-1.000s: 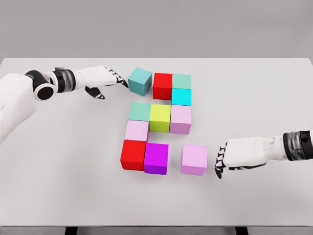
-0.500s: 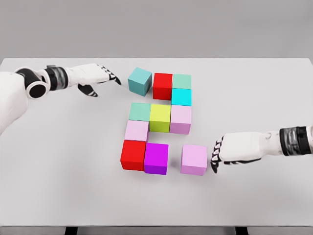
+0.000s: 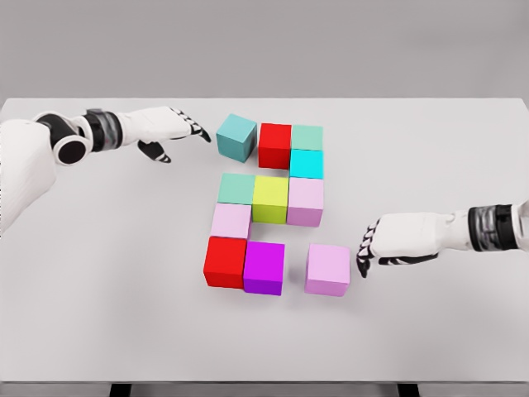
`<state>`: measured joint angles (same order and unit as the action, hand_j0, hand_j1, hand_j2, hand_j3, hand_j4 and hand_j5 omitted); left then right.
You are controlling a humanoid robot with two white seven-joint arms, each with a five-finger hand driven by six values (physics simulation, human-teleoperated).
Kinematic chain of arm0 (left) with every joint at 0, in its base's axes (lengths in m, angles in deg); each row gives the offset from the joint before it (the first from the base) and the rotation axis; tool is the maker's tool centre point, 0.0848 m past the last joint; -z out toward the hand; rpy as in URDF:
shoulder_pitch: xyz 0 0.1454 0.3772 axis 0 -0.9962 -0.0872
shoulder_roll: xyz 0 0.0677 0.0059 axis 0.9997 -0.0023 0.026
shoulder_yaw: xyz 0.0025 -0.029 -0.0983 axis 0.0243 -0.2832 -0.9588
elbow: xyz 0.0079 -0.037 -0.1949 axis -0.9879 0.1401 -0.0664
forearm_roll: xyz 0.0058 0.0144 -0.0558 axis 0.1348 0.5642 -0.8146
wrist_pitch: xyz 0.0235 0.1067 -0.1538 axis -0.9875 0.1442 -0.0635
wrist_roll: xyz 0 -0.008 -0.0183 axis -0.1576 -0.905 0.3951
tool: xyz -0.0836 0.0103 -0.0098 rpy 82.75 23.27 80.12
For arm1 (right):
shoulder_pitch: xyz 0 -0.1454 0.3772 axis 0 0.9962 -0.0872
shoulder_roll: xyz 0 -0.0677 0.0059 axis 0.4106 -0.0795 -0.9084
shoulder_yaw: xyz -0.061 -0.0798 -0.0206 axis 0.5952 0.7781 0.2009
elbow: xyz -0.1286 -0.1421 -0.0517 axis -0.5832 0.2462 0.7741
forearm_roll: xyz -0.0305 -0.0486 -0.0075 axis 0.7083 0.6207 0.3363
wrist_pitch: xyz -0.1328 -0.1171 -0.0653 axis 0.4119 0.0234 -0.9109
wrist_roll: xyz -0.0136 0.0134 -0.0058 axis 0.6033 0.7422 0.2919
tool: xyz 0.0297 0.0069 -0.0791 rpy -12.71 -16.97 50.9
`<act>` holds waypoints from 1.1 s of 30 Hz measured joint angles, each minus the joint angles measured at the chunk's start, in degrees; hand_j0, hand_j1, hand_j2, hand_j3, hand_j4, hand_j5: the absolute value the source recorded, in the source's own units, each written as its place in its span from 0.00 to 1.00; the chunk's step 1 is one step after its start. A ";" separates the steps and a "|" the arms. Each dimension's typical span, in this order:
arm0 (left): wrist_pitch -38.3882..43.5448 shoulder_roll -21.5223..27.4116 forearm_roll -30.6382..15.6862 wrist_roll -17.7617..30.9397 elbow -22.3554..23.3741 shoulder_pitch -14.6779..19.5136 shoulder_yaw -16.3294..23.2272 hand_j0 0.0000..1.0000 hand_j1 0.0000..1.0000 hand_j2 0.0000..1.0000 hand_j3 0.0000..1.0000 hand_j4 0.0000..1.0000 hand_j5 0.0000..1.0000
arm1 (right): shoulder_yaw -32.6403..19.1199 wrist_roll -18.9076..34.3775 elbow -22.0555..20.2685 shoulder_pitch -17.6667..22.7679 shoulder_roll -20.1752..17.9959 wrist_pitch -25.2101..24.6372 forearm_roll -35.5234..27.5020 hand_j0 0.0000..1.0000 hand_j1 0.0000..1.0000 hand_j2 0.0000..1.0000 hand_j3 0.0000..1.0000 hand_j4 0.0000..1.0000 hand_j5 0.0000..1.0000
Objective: Assemble the squares on the desktop into the number 2
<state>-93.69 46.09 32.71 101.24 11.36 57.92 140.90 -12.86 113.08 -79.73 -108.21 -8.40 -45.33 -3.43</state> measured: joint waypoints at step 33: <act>0.01 -6.04 0.05 0.00 9.38 6.68 0.03 1.00 1.00 1.00 1.00 1.00 1.00 | 0.62 -0.24 -5.96 1.23 -1.21 0.00 0.61 0.51 0.51 0.51 0.51 0.51 0.51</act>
<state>-93.68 40.05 32.76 101.24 20.74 64.60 140.93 -12.24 112.84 -85.69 -106.98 -9.61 -45.32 -2.81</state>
